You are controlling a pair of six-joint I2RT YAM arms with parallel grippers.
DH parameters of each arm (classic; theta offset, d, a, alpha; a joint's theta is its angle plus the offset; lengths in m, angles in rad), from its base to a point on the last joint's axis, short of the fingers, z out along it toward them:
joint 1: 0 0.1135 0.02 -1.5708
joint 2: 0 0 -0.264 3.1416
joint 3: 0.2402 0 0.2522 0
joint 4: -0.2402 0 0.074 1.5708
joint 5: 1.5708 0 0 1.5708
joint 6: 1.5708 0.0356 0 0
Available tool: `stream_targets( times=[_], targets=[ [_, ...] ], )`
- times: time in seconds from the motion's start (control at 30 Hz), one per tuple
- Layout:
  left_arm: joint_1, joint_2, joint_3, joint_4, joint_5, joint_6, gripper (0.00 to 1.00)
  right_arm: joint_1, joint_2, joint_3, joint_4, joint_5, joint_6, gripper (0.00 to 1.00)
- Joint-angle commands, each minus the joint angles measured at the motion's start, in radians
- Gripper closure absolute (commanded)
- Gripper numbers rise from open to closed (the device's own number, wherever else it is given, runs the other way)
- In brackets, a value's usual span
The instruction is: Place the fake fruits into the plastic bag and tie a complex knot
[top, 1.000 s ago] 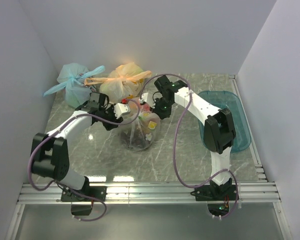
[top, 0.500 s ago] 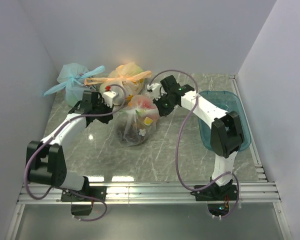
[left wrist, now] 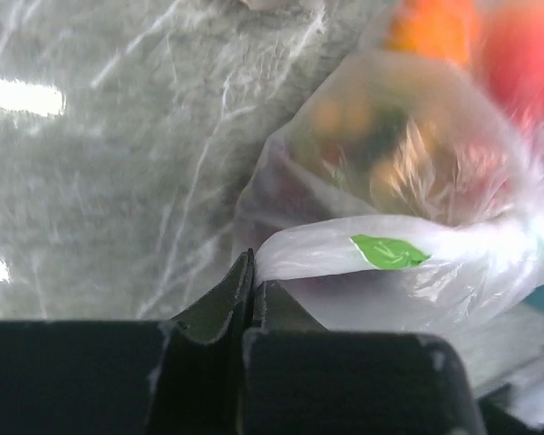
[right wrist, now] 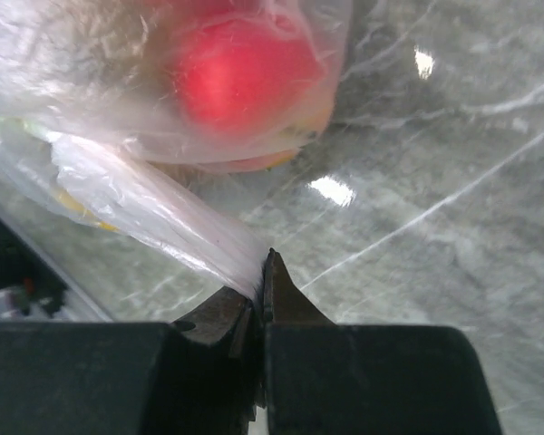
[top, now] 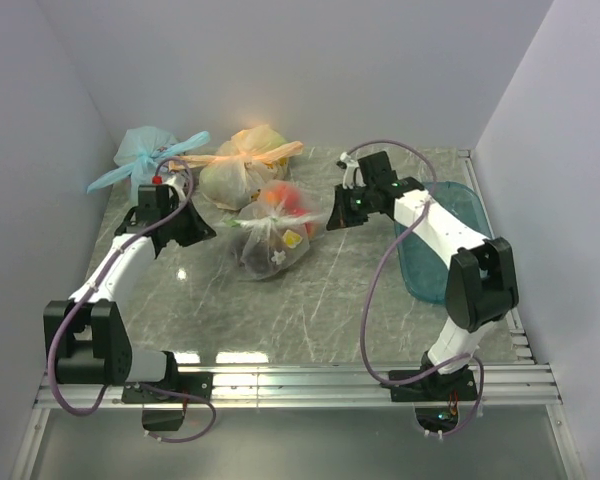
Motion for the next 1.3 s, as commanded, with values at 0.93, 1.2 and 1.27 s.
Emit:
stream_targets(
  times=[0.93, 1.2, 1.27],
  targets=[
    [0.219, 0.003, -0.009, -0.032, -0.288, 0.071, 1.0, -0.299, -0.133, -0.25, 0.046, 0.275, -0.054, 1.0],
    [0.125, 0.068, 0.082, 0.07, -0.246, 0.163, 1.0, -0.3, -0.112, -0.186, 0.068, 0.264, -0.091, 1.0],
    [0.08, 0.095, 0.133, 0.098, -0.255, 0.178, 1.0, -0.302, -0.079, -0.107, 0.063, 0.267, -0.092, 1.0]
  ],
)
